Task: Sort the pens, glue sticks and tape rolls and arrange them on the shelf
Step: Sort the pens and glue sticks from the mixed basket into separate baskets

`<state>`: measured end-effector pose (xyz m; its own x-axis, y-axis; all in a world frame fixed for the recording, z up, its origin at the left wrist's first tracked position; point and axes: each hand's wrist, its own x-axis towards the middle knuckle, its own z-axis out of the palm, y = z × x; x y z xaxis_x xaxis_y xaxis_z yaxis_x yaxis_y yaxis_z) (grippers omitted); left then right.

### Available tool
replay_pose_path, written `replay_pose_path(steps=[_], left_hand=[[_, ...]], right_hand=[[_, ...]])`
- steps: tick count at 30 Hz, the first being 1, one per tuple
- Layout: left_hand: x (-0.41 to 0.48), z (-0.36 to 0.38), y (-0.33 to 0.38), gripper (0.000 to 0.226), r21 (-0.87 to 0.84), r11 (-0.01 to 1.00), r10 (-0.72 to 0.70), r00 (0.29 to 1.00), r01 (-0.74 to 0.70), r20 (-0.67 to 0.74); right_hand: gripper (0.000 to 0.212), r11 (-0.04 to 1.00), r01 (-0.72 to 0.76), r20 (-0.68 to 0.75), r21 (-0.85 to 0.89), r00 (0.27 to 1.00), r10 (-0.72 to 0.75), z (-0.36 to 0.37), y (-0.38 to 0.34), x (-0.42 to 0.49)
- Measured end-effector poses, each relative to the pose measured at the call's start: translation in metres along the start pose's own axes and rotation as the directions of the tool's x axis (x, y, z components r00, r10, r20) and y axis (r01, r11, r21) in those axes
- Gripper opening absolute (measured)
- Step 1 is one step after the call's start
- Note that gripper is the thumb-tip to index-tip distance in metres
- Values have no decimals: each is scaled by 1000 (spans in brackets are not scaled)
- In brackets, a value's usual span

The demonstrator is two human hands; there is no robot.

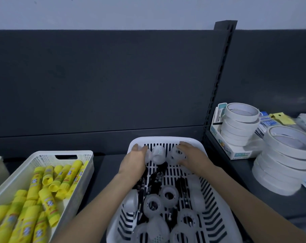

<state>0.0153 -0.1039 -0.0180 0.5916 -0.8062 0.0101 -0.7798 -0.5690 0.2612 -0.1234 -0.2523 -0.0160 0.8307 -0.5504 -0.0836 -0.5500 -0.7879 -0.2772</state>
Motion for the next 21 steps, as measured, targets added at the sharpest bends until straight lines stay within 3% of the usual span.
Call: replay_pose_path(steps=[3, 6, 9, 12, 18, 21], left_hand=[[-12, 3, 5, 26, 128, 992, -9, 999, 5, 31], [-21, 10, 13, 23, 222, 975, -14, 982, -28, 188], [-26, 19, 21, 33, 163, 987, -57, 936, 0, 347], [-23, 23, 25, 39, 178, 984, -68, 919, -2, 387], [-20, 24, 27, 55, 220, 975, -133, 899, 42, 417], [-17, 23, 21, 57, 95, 990, -134, 897, 103, 422]], right_hand=[[15, 998, 2, 1, -66, 1000, -2, 9, -1, -17], [42, 972, 32, 97, -232, 995, -10, 22, -7, -35], [48, 936, 72, 192, -343, 981, -5, 27, -10, -44], [51, 919, 50, 217, -392, 975, 39, 30, -9, -48], [54, 934, -36, 178, -355, 978, 105, 38, -13, -45], [52, 972, -71, 258, -223, 958, 129, 47, -11, -35]])
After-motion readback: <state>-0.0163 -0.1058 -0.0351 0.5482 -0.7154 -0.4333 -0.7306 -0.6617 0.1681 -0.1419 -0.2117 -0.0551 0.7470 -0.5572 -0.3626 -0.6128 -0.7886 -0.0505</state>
